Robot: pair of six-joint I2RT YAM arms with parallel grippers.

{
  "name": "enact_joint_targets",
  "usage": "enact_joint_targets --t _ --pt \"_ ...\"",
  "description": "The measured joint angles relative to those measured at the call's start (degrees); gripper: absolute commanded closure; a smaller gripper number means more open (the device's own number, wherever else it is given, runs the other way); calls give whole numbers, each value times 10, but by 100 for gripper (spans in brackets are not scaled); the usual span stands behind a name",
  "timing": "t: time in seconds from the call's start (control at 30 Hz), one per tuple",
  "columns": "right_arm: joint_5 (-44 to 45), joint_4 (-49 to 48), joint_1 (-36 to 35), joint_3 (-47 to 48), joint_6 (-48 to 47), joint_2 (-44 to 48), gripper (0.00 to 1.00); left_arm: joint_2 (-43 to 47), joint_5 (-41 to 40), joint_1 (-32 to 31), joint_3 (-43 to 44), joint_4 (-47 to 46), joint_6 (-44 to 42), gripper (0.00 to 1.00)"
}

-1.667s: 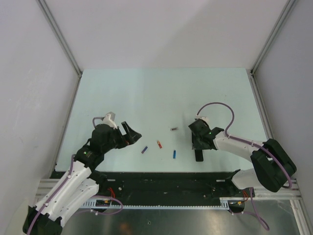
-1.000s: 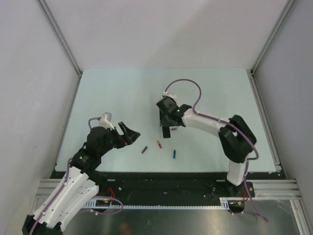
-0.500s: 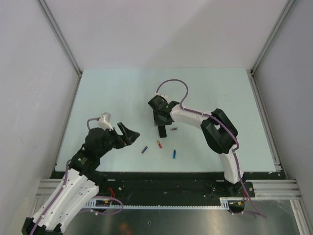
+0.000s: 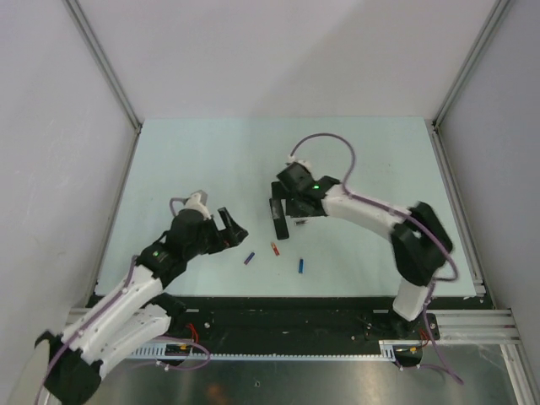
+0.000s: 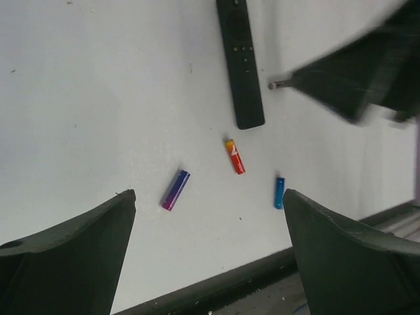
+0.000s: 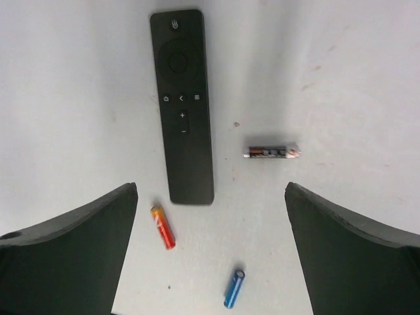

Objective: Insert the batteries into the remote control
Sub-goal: Place the remote control at the center of the board, then pick up the remote control from the center of the board.

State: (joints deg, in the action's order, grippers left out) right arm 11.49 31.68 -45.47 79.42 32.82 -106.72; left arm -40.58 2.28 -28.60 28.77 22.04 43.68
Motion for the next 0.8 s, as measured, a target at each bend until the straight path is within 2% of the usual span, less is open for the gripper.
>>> enact_joint_targets --t 0.13,0.2,0.23,0.27,0.33,0.4,0.53,0.8 --pt "29 -2 16 -76 3 160 0 -120 -63 -74 64 -3 5 10" --pt "53 3 24 -114 4 250 2 -210 -89 -102 118 -8 5 11" --pt "63 5 28 -127 4 284 2 -252 -99 -110 145 -10 5 11" --pt "74 5 30 -143 5 321 2 -294 -108 -115 174 -12 4 2" --pt "90 15 29 -173 7 381 2 -367 -120 -121 228 -15 3 0" --pt "100 22 26 -200 11 422 2 -449 -134 -123 291 -24 -1 0" --pt "109 47 24 -245 16 473 3 -529 -151 -125 355 -17 -1 3" --pt "107 56 24 -279 19 502 3 -667 -186 -138 473 30 20 8"
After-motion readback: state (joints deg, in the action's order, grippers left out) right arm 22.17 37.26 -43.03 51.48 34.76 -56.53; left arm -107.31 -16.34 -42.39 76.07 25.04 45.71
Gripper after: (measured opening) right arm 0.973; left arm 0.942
